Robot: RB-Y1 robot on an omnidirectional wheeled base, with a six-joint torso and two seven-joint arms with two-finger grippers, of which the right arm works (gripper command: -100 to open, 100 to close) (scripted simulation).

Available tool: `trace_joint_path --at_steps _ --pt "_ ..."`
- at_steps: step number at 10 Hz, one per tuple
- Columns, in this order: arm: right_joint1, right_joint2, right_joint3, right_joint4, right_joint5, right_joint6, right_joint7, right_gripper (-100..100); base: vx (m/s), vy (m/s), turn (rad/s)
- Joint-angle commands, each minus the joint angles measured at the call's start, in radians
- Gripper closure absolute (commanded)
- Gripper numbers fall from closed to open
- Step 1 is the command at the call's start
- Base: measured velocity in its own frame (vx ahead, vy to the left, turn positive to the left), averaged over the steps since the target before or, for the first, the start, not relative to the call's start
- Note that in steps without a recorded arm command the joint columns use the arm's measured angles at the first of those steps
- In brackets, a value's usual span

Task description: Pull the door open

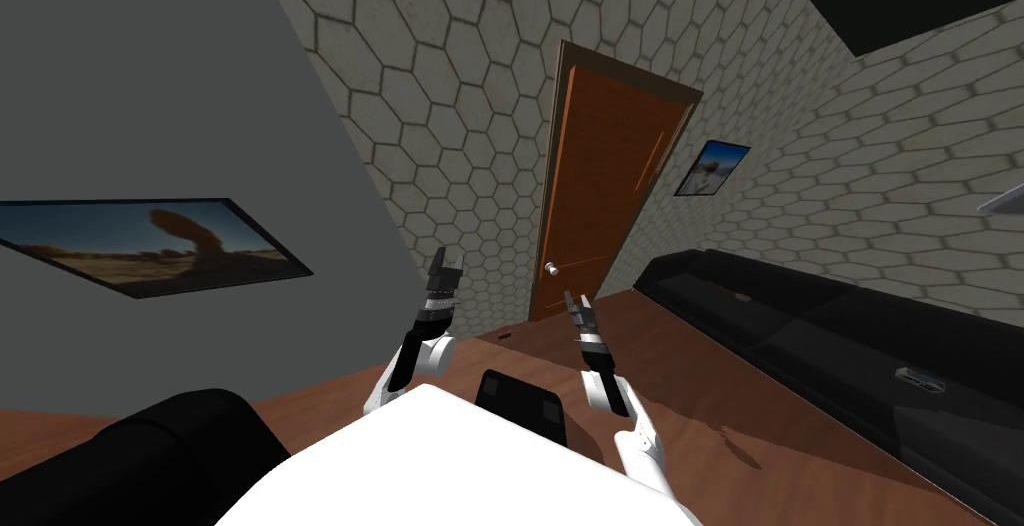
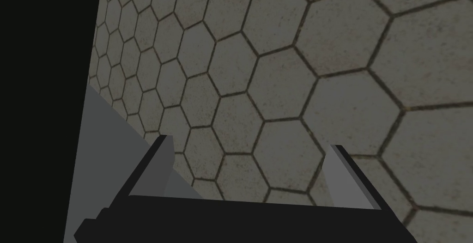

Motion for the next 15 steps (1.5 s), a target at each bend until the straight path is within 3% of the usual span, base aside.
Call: trace_joint_path --at_steps 1,3,4,15 --pt "-0.012 0.003 0.000 0.046 0.014 -0.002 0.041 -100 0.078 -0.101 0.096" --pt "-0.040 0.005 -0.004 0.109 0.029 -0.012 0.089 -100 0.068 -0.102 0.078" --pt "-0.040 0.005 -0.004 0.117 0.029 -0.012 0.089 -100 0.044 -0.064 0.066" --pt "-0.172 0.030 -0.026 0.452 0.099 -0.063 0.317 -100 0.065 -0.085 0.083"
